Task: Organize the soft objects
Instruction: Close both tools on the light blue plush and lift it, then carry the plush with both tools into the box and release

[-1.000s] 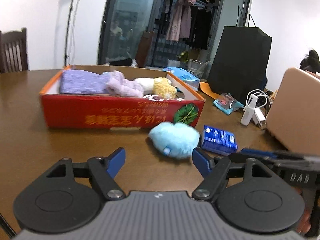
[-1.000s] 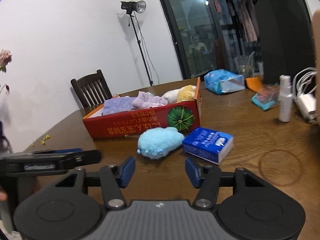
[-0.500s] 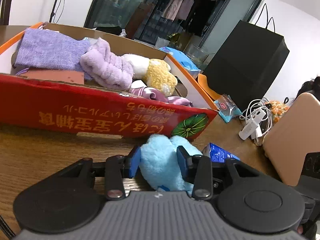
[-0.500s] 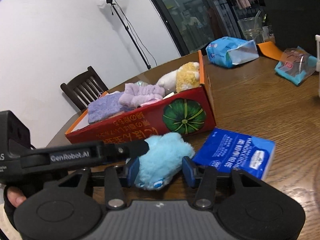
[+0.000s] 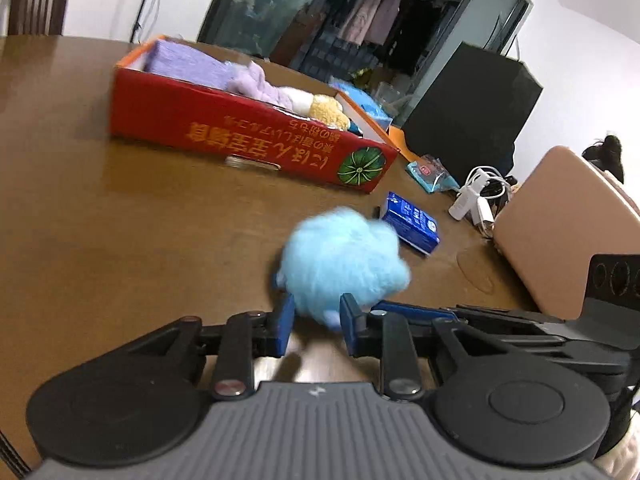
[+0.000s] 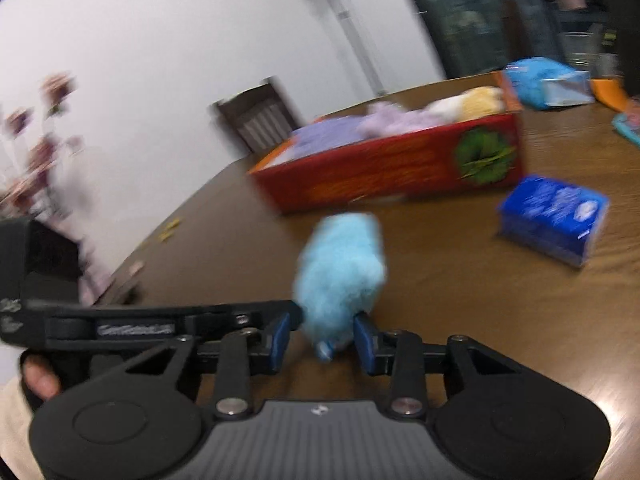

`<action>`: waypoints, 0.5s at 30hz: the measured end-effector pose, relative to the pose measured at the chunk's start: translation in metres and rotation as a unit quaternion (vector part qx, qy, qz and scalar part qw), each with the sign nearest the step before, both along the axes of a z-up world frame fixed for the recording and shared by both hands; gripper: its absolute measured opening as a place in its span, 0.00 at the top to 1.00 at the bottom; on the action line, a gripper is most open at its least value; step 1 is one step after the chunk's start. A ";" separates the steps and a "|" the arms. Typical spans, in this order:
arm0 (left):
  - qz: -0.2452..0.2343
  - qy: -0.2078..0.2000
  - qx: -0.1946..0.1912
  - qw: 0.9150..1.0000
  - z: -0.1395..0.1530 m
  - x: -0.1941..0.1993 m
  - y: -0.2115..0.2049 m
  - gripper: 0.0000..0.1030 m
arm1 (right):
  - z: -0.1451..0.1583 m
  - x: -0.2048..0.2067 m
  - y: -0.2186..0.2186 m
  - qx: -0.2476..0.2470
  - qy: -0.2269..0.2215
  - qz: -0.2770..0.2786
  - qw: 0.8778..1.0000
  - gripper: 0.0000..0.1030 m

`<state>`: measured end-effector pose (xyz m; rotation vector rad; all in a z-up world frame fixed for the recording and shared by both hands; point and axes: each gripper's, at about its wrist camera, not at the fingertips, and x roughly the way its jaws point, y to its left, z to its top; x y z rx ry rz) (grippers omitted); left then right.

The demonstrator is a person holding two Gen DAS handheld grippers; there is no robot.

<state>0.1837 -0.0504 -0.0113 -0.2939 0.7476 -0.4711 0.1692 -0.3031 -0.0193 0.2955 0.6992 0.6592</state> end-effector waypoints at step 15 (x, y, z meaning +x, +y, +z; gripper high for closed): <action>0.021 -0.041 -0.018 0.999 -0.001 -0.012 0.014 0.40 | 0.010 0.004 -0.041 -0.010 -0.027 -0.121 0.992 0.58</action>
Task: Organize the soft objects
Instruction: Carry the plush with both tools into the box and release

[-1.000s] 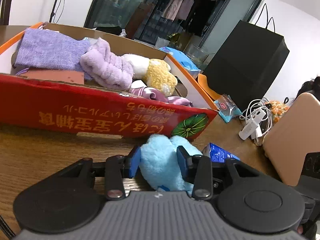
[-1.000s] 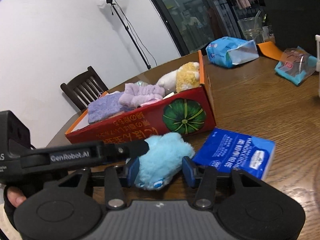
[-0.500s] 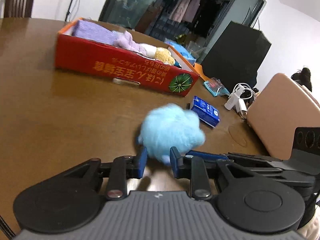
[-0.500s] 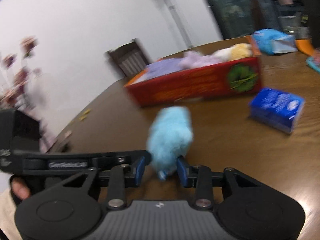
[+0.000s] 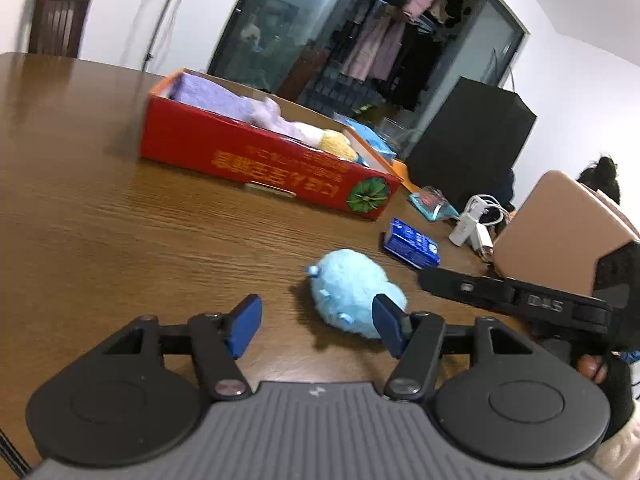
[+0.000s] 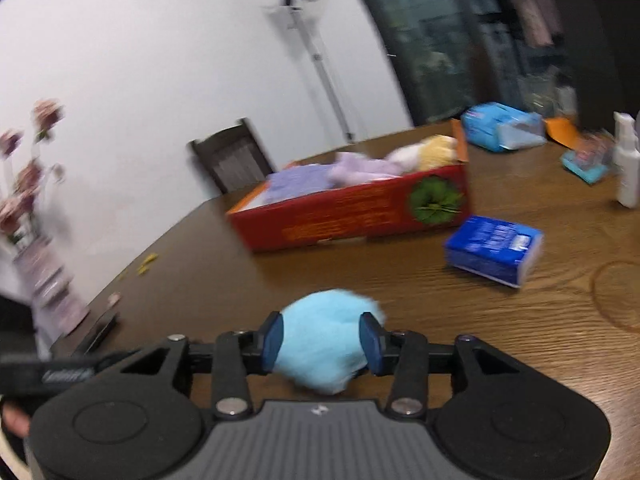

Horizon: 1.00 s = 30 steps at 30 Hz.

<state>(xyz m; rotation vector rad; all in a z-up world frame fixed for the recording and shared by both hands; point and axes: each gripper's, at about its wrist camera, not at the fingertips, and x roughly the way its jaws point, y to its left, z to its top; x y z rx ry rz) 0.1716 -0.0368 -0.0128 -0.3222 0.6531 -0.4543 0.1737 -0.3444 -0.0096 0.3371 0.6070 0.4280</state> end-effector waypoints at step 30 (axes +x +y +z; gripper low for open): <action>-0.039 -0.008 0.008 0.999 0.049 0.237 -0.025 0.65 | 0.053 0.225 0.030 0.024 -0.014 0.030 0.999 0.65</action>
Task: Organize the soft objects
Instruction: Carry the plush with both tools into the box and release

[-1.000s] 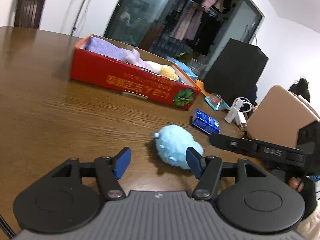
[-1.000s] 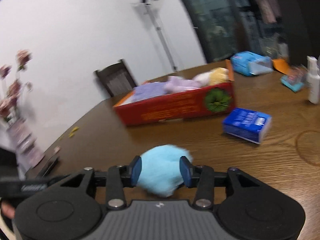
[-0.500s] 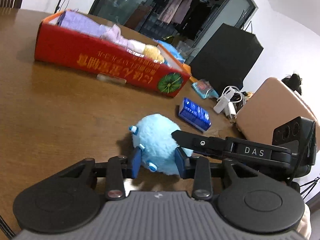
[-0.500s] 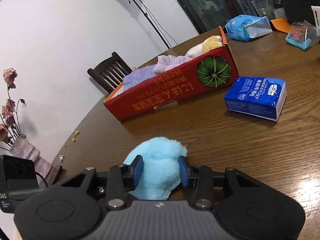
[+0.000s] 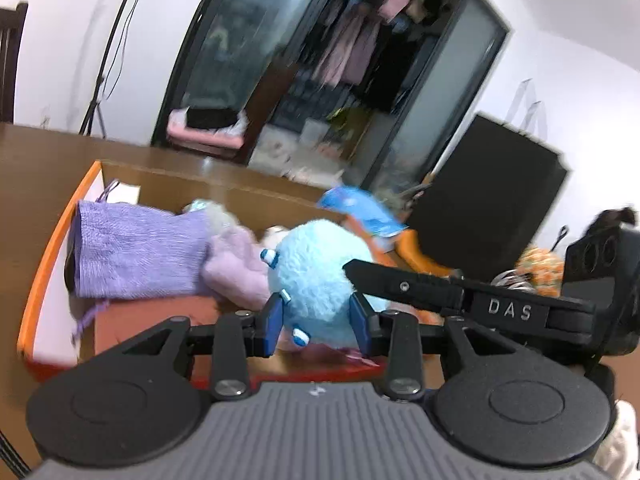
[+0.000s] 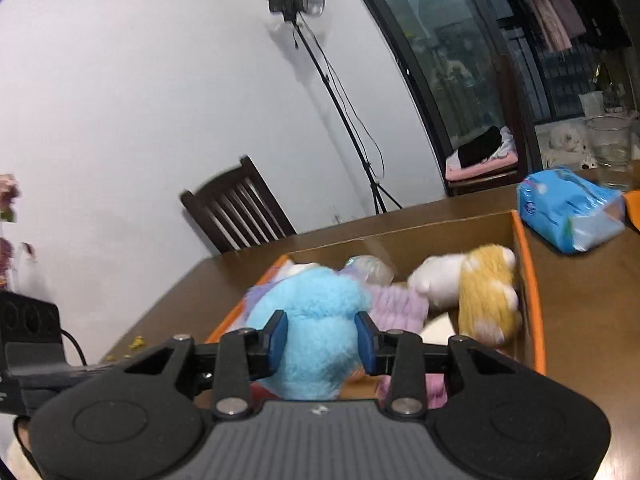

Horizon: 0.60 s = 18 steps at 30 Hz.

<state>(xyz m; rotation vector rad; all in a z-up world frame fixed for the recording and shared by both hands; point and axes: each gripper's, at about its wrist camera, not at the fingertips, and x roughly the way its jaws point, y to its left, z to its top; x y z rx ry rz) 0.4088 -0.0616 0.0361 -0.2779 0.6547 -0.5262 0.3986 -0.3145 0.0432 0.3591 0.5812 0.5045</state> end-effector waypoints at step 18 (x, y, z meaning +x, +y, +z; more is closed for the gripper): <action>-0.009 0.027 0.073 0.997 -0.025 0.013 -0.005 0.56 | -0.031 0.032 0.023 -0.072 0.077 -0.008 0.994 0.62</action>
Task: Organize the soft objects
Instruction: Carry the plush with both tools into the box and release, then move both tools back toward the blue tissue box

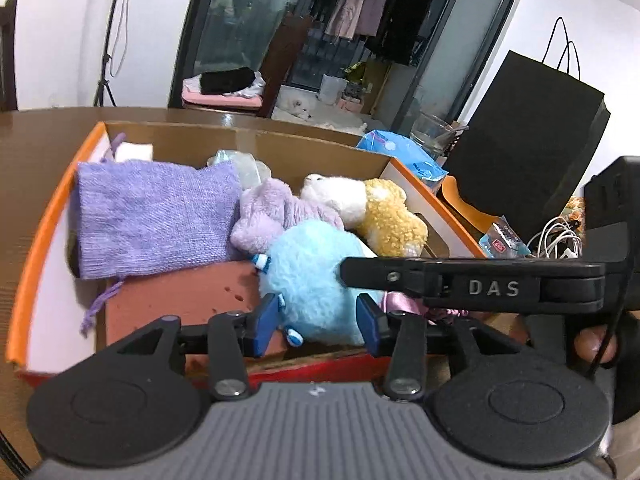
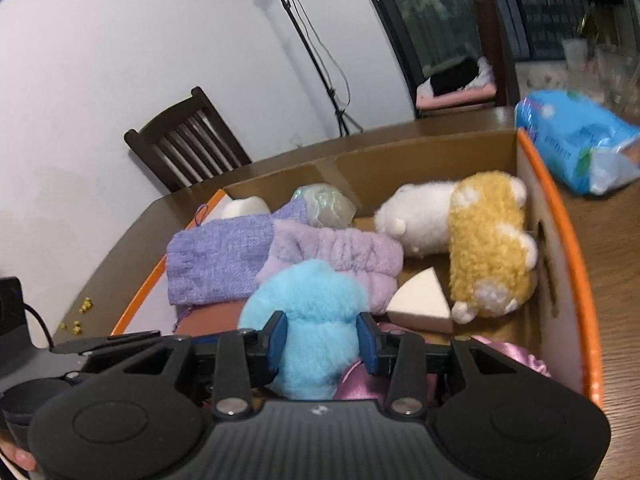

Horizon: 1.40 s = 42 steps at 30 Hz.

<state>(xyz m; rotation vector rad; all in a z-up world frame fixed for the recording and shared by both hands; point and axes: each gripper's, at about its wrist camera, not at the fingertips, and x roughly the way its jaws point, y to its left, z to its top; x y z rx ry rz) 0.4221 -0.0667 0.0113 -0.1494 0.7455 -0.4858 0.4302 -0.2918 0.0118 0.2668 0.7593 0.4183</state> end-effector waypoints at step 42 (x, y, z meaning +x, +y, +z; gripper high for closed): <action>0.093 -0.183 0.043 0.978 0.023 -0.324 0.031 0.11 | 0.017 -0.359 -0.061 -0.041 -0.181 -0.094 0.978 0.31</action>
